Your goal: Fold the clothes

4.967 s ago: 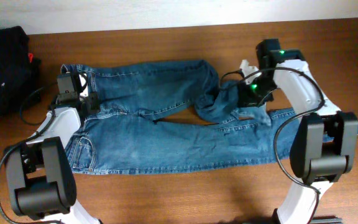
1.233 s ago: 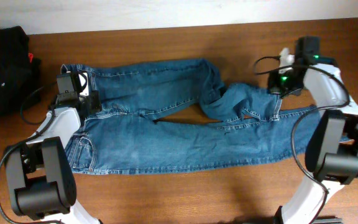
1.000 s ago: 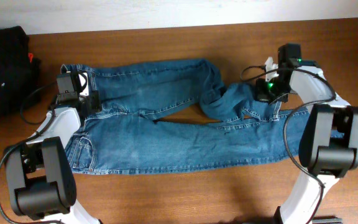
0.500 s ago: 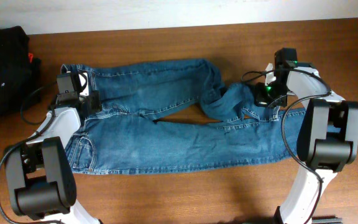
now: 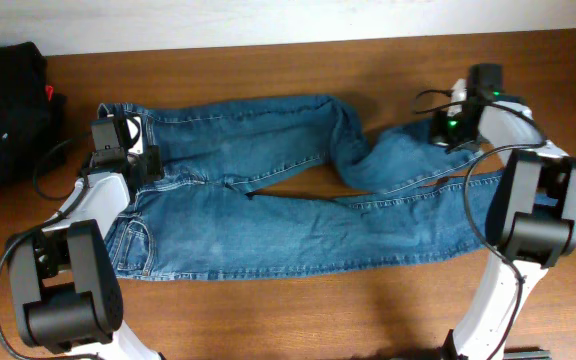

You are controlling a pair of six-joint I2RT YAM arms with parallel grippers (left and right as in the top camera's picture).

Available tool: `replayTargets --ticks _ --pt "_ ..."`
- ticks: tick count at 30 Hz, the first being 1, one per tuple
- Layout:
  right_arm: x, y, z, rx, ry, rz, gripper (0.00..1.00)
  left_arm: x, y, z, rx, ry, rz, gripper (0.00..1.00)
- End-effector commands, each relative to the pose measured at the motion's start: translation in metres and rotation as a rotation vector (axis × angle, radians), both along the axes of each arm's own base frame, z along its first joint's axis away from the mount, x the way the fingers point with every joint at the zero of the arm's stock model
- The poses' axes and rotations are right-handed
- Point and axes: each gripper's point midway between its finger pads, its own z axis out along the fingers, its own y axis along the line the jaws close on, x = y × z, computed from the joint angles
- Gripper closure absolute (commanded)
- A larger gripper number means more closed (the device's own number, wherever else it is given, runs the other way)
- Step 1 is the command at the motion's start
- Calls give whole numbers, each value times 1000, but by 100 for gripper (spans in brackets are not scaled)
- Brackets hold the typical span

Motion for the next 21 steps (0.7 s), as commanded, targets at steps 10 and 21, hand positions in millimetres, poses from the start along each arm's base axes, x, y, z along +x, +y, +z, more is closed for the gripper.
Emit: replayTargets --ticks 10,21 --pt "-36 -84 -72 -156 141 -92 96 0 -4 -4 -25 6 -4 34" --pt "-45 -157 -64 -260 92 -210 96 -4 -10 -8 -56 30 -23 26"
